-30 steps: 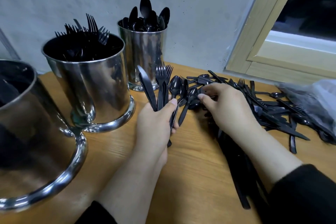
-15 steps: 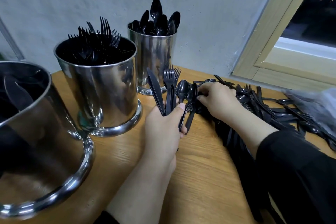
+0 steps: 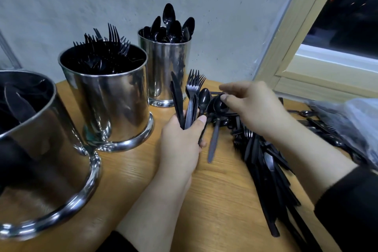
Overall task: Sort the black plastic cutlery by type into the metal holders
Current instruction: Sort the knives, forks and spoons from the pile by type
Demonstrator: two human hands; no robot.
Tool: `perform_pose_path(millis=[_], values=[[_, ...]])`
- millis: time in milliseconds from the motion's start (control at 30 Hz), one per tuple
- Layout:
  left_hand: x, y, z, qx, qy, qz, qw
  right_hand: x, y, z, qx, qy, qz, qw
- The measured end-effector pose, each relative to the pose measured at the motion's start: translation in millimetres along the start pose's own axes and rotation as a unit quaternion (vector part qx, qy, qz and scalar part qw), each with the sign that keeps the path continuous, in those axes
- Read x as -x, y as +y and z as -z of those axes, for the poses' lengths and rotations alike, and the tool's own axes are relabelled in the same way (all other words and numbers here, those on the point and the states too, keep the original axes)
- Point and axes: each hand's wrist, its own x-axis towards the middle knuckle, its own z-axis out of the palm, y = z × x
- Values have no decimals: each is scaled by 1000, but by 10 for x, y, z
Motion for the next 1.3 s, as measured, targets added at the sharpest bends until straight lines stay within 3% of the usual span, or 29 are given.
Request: perform_pose_path(millis=[233, 533, 733, 967, 1100, 1300], values=[[37, -13, -10, -8, -36, -2, 999, 21, 69, -127, -18, 14, -30, 999], [97, 19, -37, 54, -83, 55, 994, 97, 80, -173, -74, 123, -31, 989], [55, -28, -12, 94, -98, 93, 986, 77, 142, -297, -110, 106, -37, 988], [45, -27, -8, 115, -137, 122, 976, 141, 96, -212, -296, -53, -55, 952], [75, 1, -8, 107, -137, 101, 980, 183, 44, -95, -281, -79, -42, 955], [231, 129, -67, 88, -134, 58, 985, 343, -145, 120, -186, -18, -25, 982]])
